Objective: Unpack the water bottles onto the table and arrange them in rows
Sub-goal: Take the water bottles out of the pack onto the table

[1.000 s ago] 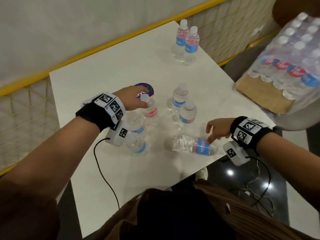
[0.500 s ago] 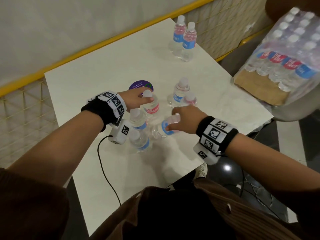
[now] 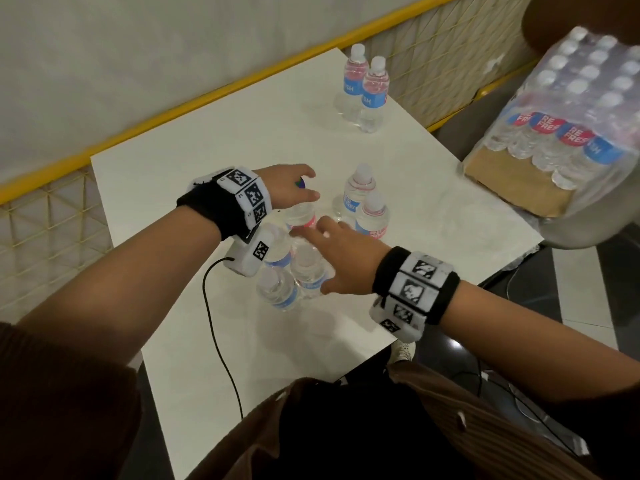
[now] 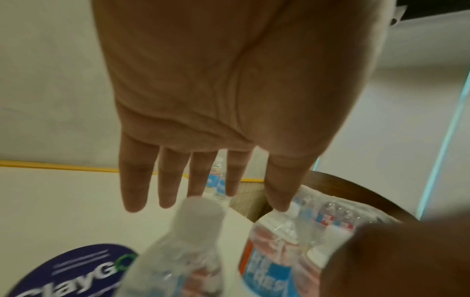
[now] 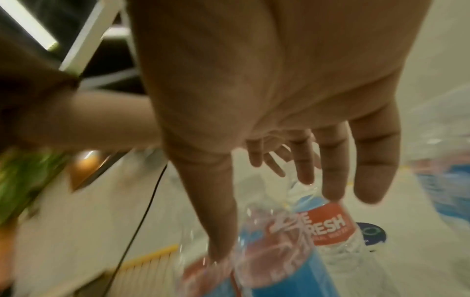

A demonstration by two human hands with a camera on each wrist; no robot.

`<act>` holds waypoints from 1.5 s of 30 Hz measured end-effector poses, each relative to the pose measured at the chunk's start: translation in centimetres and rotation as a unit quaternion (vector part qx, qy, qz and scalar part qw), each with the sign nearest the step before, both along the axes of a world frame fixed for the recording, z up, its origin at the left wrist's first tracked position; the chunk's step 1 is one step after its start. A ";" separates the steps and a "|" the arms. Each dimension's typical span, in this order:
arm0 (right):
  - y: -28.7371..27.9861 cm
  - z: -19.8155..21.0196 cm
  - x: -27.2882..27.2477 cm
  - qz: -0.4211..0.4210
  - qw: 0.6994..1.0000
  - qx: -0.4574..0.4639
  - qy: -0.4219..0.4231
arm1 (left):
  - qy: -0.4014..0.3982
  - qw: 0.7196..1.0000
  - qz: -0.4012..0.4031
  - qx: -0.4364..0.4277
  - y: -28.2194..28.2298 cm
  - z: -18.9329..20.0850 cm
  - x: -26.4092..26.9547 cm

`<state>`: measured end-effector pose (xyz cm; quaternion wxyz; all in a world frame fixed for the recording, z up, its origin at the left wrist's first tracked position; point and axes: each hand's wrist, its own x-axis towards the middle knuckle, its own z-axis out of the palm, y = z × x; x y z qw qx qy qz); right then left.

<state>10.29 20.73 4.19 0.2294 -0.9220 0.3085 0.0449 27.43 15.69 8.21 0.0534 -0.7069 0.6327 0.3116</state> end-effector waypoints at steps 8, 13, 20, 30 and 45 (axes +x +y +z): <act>-4.4 -2.8 -6.6 -0.399 0.860 0.112 -0.297 | 0.019 0.993 -0.064 -0.097 -4.7 1.9 -6.5; -5.9 -6.0 -7.0 -0.372 0.868 0.242 -0.223 | -0.071 0.983 -0.166 -0.032 -6.3 0.4 -9.2; -5.4 -6.3 -5.9 -0.318 0.888 0.265 -0.200 | -0.139 0.968 -0.207 0.004 -6.8 1.2 -8.6; -8.3 -5.9 -10.7 -0.235 0.916 0.316 -0.083 | -0.129 0.978 -0.165 -0.025 -8.7 2.6 -14.1; -23.6 -2.8 -30.1 -0.605 0.764 0.113 -0.192 | 0.036 0.979 -0.157 -0.127 -19.0 -2.7 -30.9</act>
